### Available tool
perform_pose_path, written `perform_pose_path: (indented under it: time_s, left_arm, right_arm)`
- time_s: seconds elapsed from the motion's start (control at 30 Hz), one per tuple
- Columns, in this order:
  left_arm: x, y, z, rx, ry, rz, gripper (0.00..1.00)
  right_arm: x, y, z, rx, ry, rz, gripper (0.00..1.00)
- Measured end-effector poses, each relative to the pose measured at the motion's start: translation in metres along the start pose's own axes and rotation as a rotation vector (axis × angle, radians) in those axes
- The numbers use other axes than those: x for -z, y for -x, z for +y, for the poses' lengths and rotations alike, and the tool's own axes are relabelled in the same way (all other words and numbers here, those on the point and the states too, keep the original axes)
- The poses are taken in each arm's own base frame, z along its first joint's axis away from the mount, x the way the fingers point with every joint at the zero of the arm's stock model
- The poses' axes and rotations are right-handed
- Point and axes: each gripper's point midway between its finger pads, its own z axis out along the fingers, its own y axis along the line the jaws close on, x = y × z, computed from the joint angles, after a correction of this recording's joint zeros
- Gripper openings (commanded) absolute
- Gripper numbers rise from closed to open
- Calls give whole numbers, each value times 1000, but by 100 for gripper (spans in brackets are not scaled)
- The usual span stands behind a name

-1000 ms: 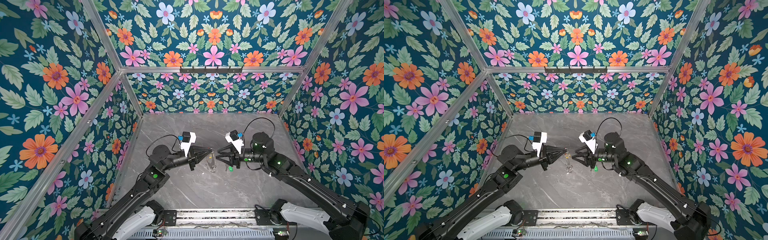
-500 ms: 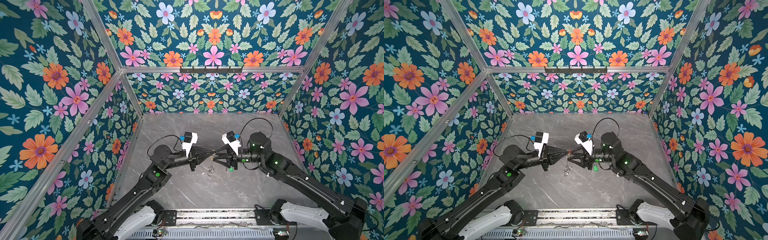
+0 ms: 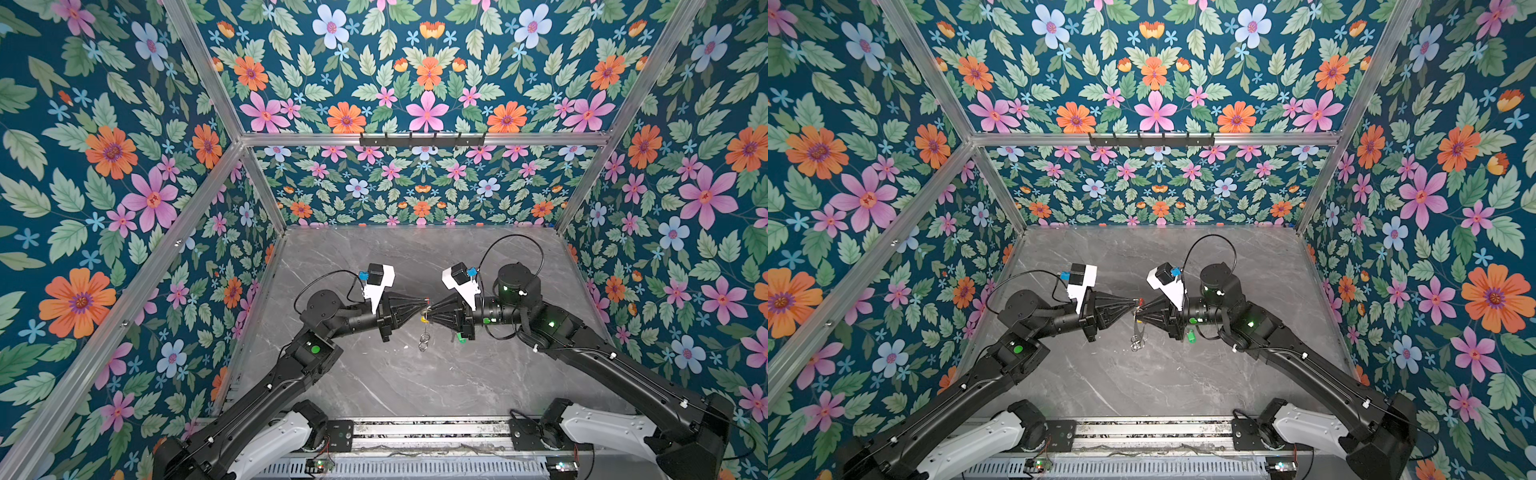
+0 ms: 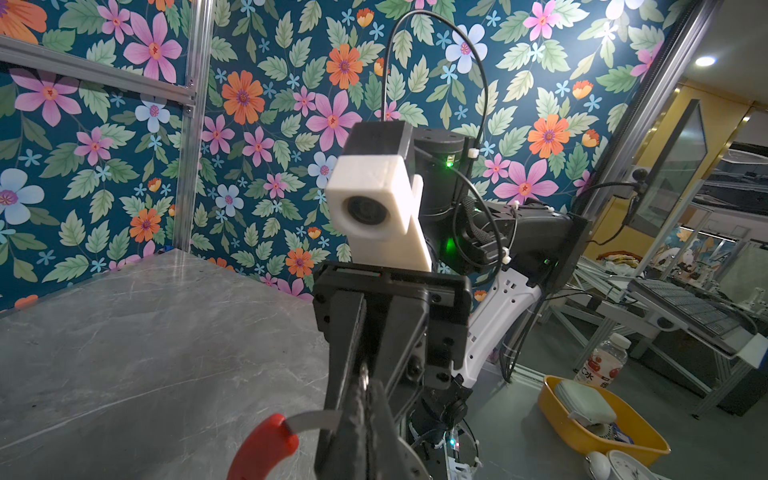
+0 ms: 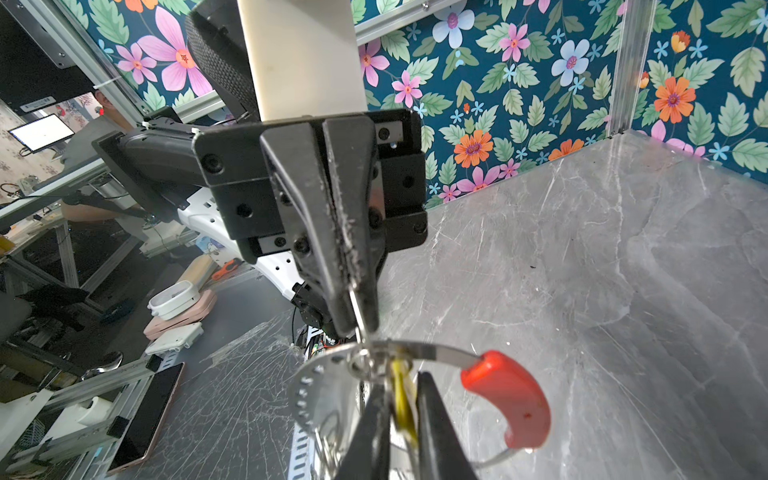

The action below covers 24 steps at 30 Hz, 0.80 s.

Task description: Remove the keys from the keyring

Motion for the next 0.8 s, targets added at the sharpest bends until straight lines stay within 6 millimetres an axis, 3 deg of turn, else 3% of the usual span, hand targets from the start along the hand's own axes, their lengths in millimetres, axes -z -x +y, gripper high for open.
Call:
perform_pose_path:
  time_s: [0.8]
  left_arm:
    - [2,-6,-16,-28,-79,70,0]
  right_arm:
    - [25,12,14,73,14,98,0]
